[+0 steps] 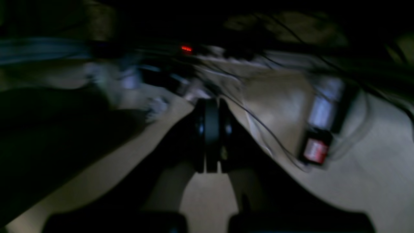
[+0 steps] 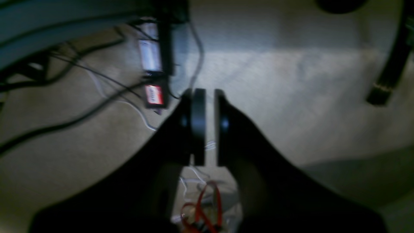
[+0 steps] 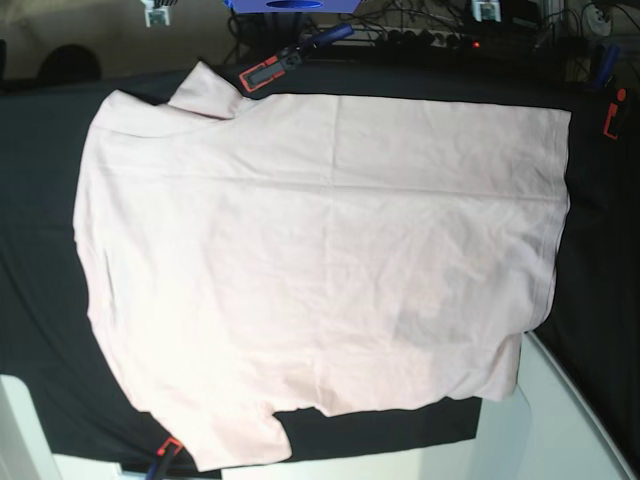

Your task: Fold the T-shirt properly

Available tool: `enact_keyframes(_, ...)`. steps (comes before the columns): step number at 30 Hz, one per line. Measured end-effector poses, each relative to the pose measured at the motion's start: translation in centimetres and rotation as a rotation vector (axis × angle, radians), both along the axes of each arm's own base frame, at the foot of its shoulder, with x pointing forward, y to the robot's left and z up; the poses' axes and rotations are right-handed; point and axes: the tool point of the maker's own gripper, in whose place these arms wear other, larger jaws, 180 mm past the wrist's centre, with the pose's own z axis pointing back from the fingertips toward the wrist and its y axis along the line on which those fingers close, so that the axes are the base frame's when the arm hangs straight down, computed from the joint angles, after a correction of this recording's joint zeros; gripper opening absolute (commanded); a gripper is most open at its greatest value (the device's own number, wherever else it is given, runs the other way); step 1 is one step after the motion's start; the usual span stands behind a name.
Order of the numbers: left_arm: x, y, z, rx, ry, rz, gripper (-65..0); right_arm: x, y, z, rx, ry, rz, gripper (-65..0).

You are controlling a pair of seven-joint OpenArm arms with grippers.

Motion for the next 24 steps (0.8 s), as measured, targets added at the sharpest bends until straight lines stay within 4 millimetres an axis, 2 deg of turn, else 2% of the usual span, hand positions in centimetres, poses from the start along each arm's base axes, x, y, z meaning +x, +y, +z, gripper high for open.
enact_keyframes(3, 0.5, 1.4, 1.2, 0.034, -0.031, 0.017, -65.0, 0.7, -2.8, 1.7, -0.060, -0.029, -0.083, -65.0)
enact_keyframes(7, 0.6, 1.9, 2.7, 0.057, -0.054, -0.002, -65.0, 2.9, -6.0, 4.4, -0.128, -0.119, -0.118, -65.0)
enact_keyframes(9, 0.9, 2.0, 3.8, 0.068, -0.073, -0.024, -65.0, 3.2, -6.8, 5.9, -0.152, -0.152, -0.112, -65.0)
enact_keyframes(13, 2.3, 2.0, 6.6, 0.095, -0.142, -0.066, -65.0, 2.7, -7.0, 8.5, -0.167, -0.179, -0.088, -65.0)
enact_keyframes(21, 3.4, 2.0, 9.6, 0.121, -0.194, -0.107, -65.0, 5.9, -7.4, 10.8, -0.183, -0.258, -0.070, -65.0)
enact_keyframes(24, 4.3, 4.2, 11.8, 0.189, -0.247, -0.069, -65.0, 6.9, -8.5, 12.2, -0.209, -0.299, -0.084, -65.0)
